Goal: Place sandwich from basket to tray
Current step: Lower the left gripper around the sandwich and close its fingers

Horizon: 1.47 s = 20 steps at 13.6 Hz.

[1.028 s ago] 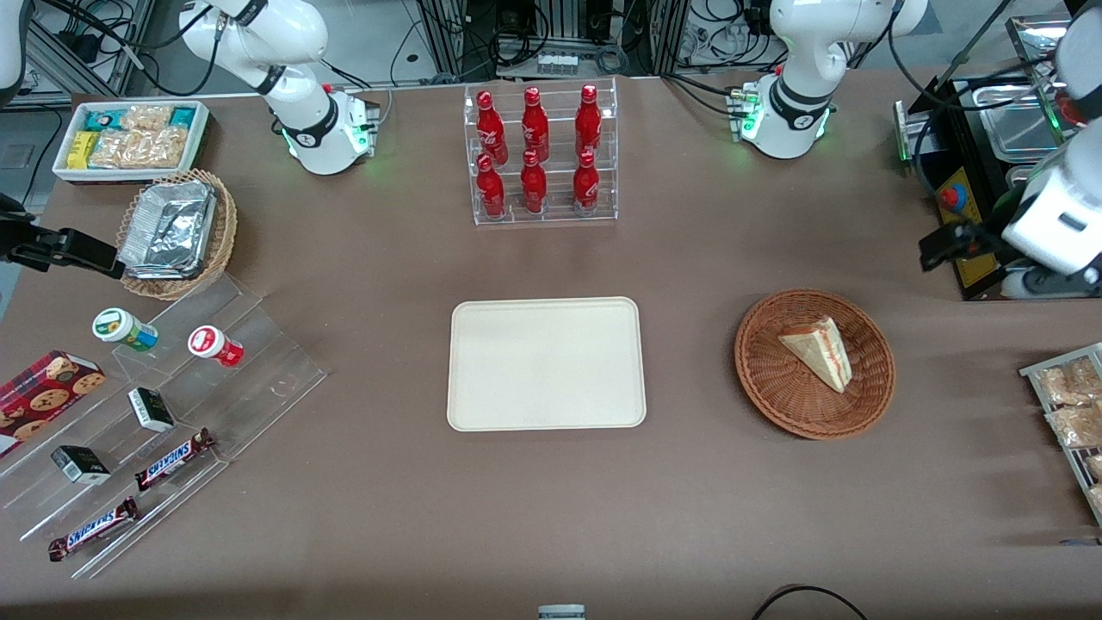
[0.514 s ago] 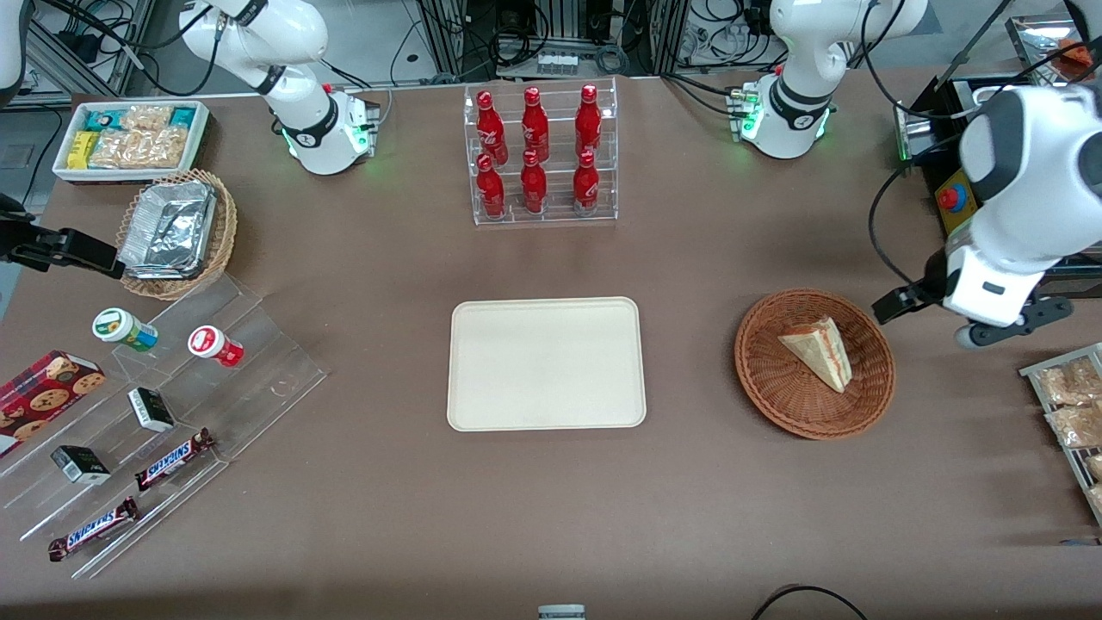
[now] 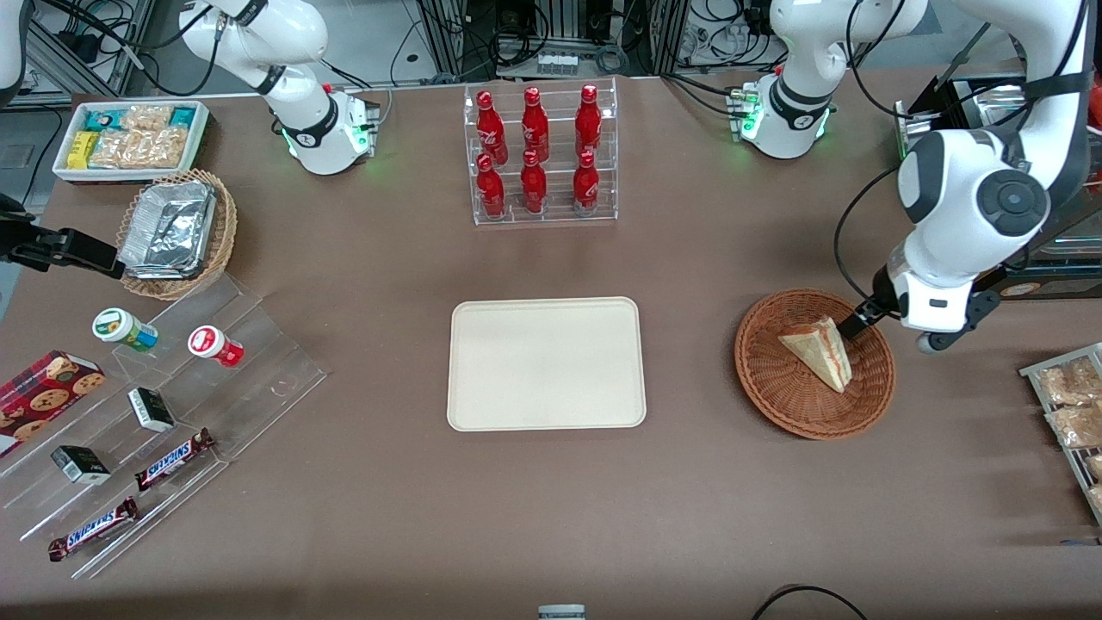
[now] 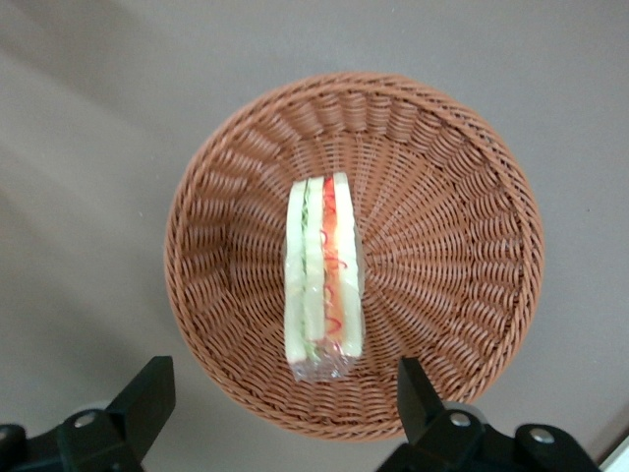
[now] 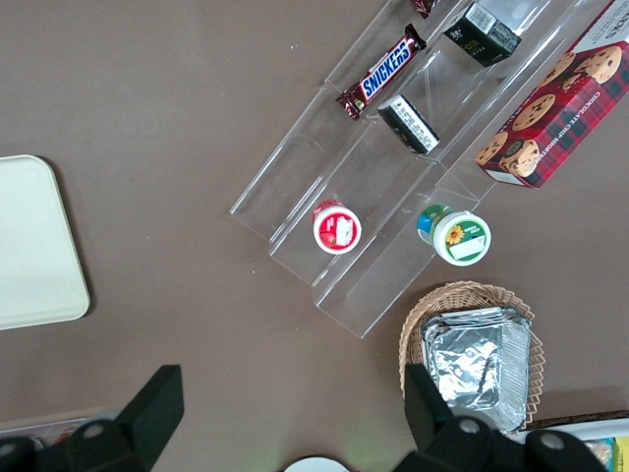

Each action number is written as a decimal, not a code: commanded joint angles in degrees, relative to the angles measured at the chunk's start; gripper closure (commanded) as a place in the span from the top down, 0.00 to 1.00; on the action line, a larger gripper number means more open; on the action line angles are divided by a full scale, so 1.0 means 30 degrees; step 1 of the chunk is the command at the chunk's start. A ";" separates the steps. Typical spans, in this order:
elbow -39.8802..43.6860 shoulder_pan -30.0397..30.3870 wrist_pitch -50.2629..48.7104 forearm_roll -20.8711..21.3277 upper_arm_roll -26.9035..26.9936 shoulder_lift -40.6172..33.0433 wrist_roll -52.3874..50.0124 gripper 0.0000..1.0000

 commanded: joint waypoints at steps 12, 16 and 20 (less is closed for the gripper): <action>-0.1164 0.0054 0.4391 0.0304 -0.0504 0.3114 -0.2128 1.00; -0.1281 0.0113 0.5240 0.0304 -0.0475 0.3964 -0.3176 0.72; -0.1632 0.0113 0.5359 0.0304 -0.0446 0.3849 -0.3476 0.00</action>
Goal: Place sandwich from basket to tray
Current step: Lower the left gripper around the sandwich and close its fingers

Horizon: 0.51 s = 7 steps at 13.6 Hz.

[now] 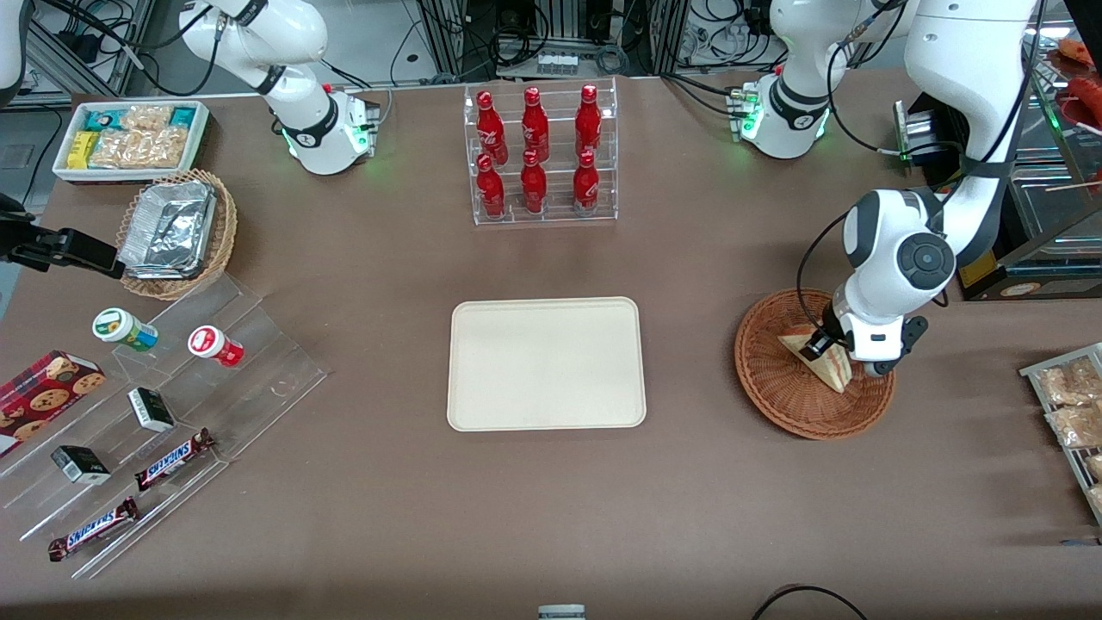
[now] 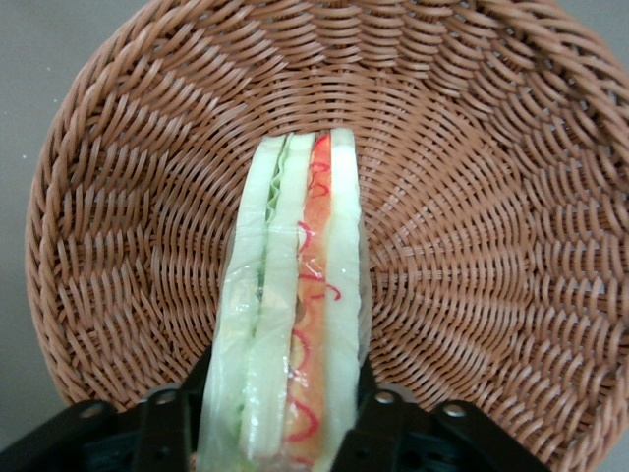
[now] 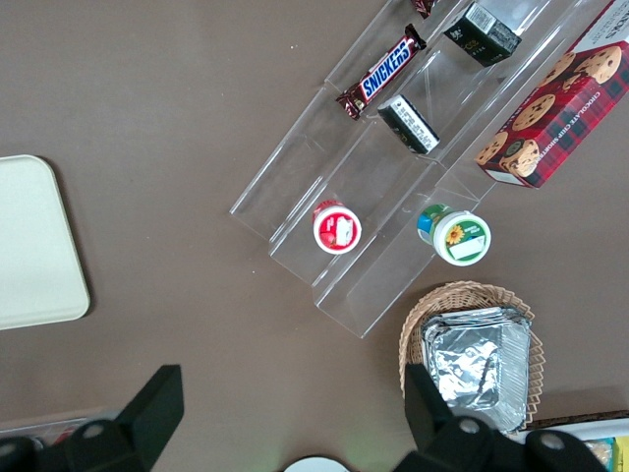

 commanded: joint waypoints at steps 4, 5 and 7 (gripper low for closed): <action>-0.0241 0.0045 -0.0753 0.0303 -0.0001 -0.1173 -0.0179 0.00; 0.0050 0.0045 -0.1659 0.0303 0.0028 -0.1554 -0.0062 0.00; 0.0986 -0.0013 -0.3534 0.0303 -0.0030 -0.2169 0.1221 0.00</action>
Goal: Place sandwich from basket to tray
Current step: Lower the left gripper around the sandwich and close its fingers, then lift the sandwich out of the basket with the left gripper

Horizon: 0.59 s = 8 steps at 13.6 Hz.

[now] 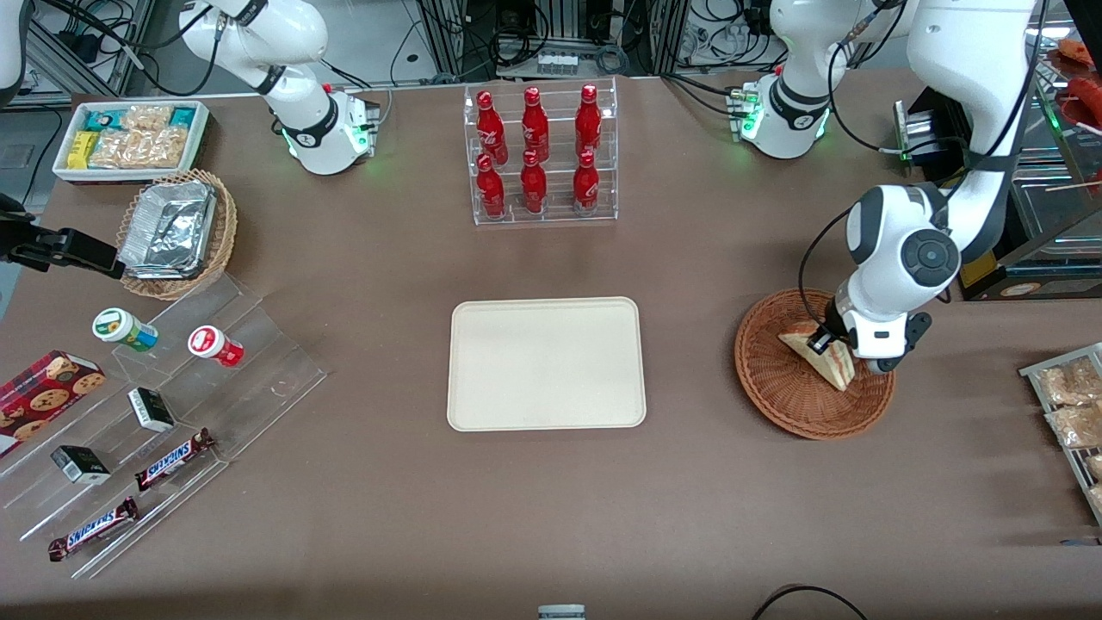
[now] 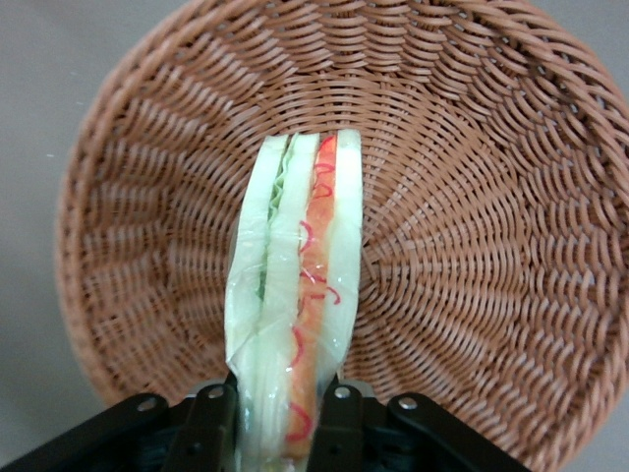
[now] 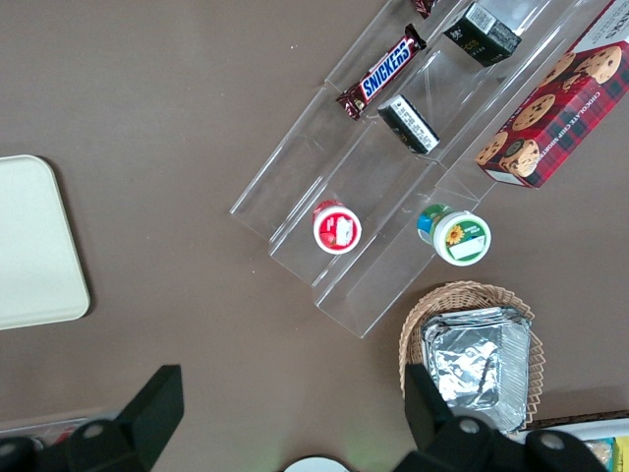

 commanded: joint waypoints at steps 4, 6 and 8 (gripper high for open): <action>0.3565 -0.0447 -0.6105 0.0213 -0.0879 -0.1474 0.2929 0.00; 0.4622 -0.0652 -0.7340 0.0213 -0.2487 -0.1415 0.2990 0.00; 0.5034 -0.0974 -0.7374 0.0213 -0.4303 -0.1328 0.2961 0.00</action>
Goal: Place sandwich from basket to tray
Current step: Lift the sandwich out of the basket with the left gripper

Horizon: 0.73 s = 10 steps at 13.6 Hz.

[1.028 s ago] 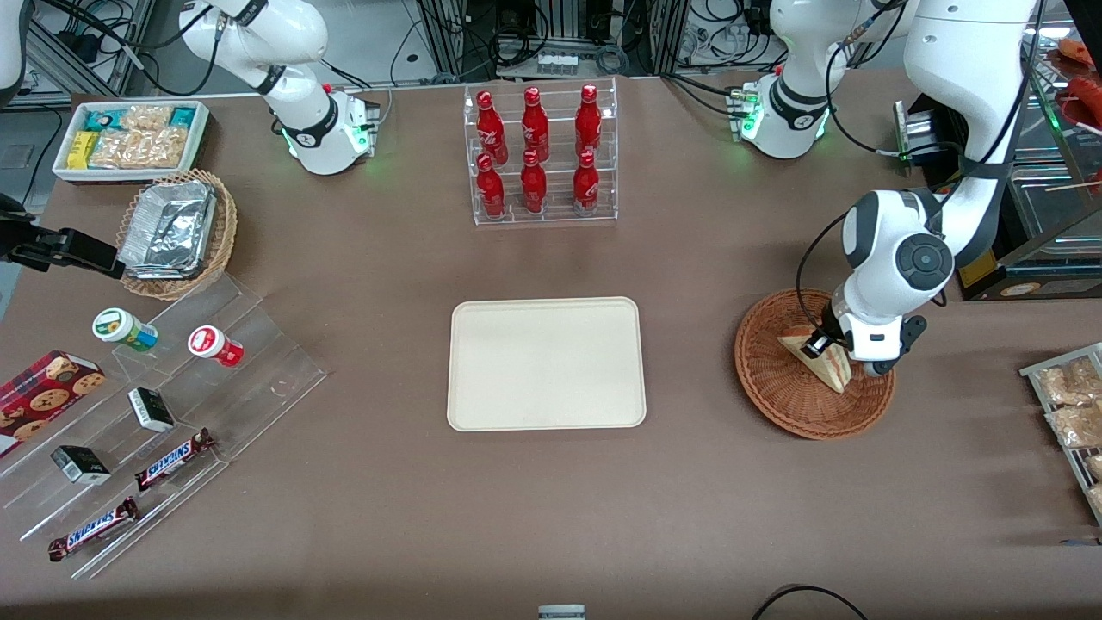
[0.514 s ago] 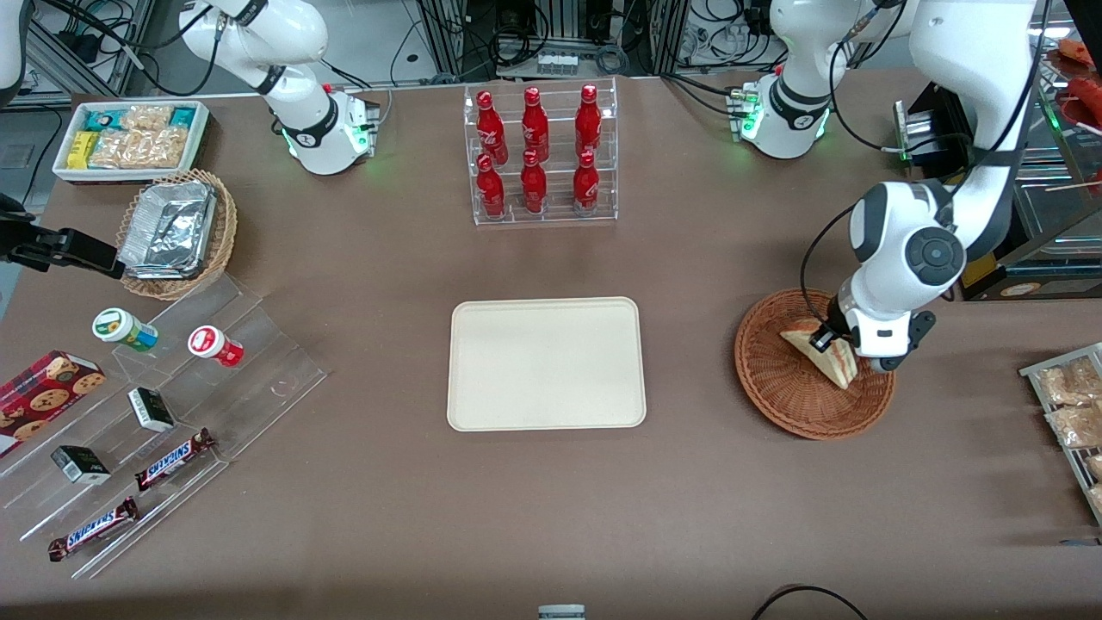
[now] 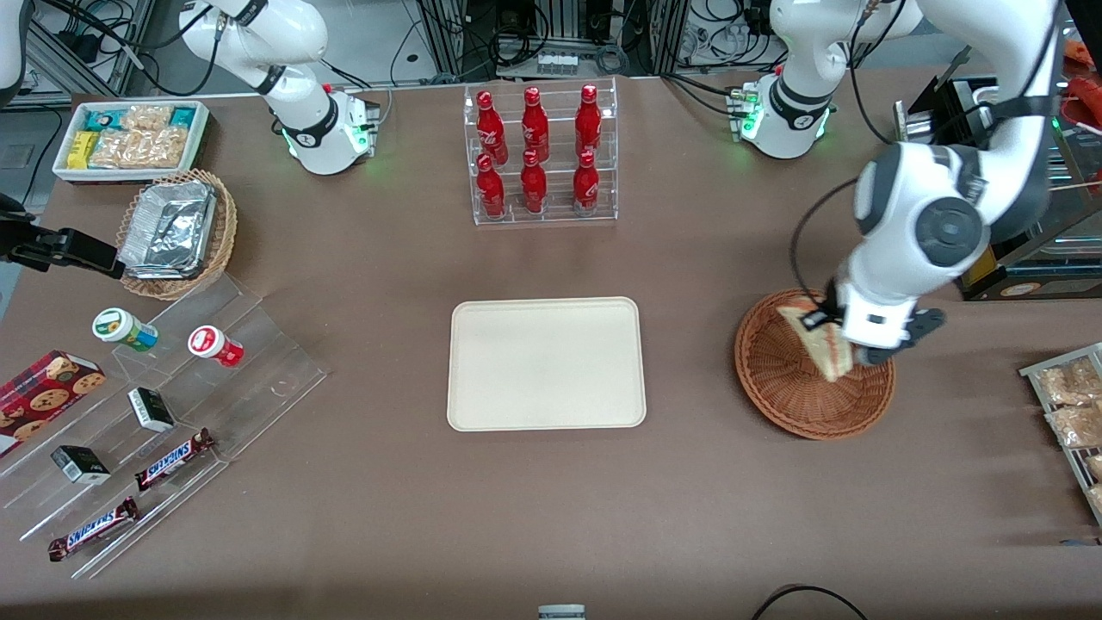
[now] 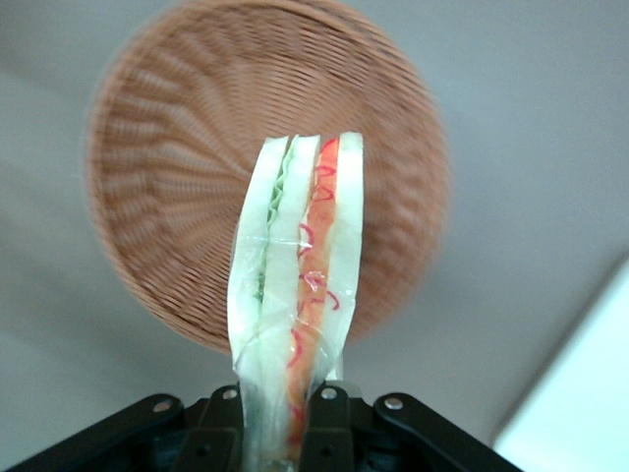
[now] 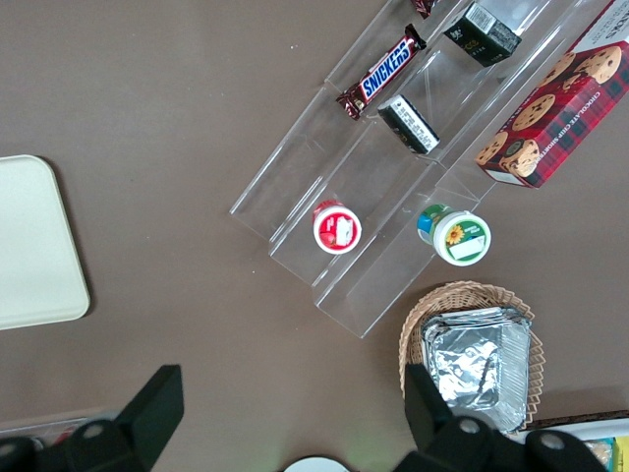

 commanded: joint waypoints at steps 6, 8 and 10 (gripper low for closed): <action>0.3096 -0.3950 -0.0339 0.0253 -0.2618 0.2717 -0.1398 0.00; 0.4386 -0.5387 -0.0310 0.1038 -0.2618 0.4211 -0.1932 0.00; 0.6345 -0.6616 -0.0281 0.1892 -0.2618 0.6433 -0.2777 0.00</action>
